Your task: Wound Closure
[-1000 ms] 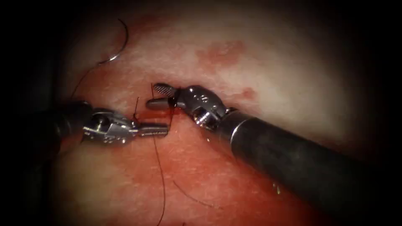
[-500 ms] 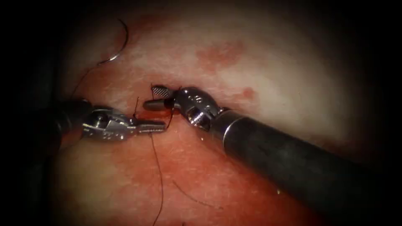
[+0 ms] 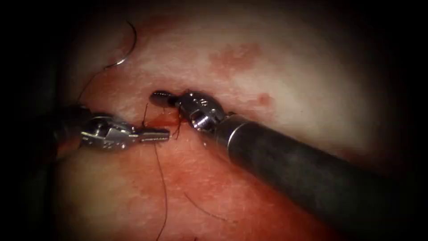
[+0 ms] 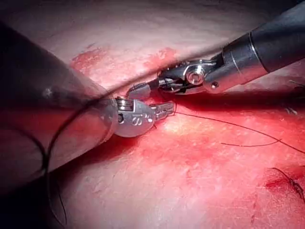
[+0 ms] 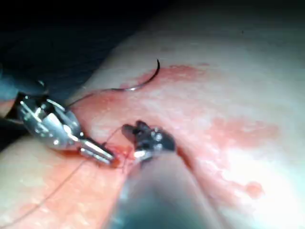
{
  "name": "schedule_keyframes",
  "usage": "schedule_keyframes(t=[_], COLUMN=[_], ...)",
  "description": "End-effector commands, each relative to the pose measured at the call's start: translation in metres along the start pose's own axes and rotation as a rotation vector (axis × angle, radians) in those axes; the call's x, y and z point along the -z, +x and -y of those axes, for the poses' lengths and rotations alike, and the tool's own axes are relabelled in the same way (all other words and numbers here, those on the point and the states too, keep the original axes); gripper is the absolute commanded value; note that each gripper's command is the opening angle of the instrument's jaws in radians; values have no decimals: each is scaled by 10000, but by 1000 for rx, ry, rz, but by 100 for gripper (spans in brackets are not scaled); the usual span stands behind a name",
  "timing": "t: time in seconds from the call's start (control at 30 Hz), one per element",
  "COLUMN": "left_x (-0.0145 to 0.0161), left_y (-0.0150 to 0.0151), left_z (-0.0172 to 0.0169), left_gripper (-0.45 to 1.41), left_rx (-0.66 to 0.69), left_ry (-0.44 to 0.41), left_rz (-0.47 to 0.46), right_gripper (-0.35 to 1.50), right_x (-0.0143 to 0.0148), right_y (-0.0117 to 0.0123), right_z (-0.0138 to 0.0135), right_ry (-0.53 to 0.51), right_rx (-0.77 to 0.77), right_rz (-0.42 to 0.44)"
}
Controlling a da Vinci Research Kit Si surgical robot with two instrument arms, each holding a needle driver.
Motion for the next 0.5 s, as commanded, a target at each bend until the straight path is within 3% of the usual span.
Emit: schedule_keyframes(t=[0.03, 0.3, 0.5], left_x=[-5, 19, 34], left_y=[-5, -17, -41], left_z=[-1, 18, 55], left_gripper=[-45, -45, -45], left_rx=[0, 39, 106], left_ry=[0, -4, 6], left_rz=[1, 51, 162], right_gripper=[-35, -35, -35], right_x=[-8, 6, 19], right_y=[2, -2, -5], right_z=[1, 8, 21], right_ry=[-6, -23, -21], right_rx=[2, -8, -7], right_rz=[-2, -3, -1])
